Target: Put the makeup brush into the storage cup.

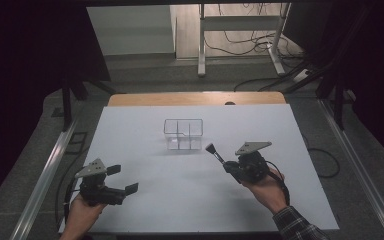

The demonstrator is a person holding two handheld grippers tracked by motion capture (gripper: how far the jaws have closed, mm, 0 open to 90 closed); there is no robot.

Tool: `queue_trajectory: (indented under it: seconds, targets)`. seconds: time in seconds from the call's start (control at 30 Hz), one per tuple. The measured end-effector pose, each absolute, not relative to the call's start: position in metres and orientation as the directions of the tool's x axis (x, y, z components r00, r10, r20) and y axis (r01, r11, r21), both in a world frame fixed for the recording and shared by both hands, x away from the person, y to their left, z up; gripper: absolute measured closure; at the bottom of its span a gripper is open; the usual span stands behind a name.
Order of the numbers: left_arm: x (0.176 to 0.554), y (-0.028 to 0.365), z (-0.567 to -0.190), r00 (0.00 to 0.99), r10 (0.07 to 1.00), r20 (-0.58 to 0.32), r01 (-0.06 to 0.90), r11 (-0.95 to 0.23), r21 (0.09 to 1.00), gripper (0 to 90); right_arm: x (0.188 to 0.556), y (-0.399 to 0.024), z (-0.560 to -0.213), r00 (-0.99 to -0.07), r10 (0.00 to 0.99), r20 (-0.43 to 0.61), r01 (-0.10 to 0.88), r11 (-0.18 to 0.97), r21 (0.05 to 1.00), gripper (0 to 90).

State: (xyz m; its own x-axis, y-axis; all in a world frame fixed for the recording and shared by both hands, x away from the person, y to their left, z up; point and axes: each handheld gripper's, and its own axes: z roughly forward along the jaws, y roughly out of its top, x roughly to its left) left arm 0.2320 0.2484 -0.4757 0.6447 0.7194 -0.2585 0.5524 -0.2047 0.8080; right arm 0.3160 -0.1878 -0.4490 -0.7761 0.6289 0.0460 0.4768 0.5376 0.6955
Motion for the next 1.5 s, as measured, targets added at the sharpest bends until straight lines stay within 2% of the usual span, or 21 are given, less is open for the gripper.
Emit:
queue_trajectory:
  seconds: [0.37,1.5]
  targets:
    - [0.246,0.233,-0.473,0.666,0.672,-0.324,0.569,-0.176,0.804,0.4,0.309,-0.192,-0.444,-0.774,0.631,0.046,0.462,0.514,0.723,78.9]
    - [0.294,0.164,-0.464,0.782,0.507,-0.363,0.515,-0.196,0.835,0.0,0.294,-0.187,-0.435,-0.795,0.604,0.050,0.409,0.474,0.780,78.9]
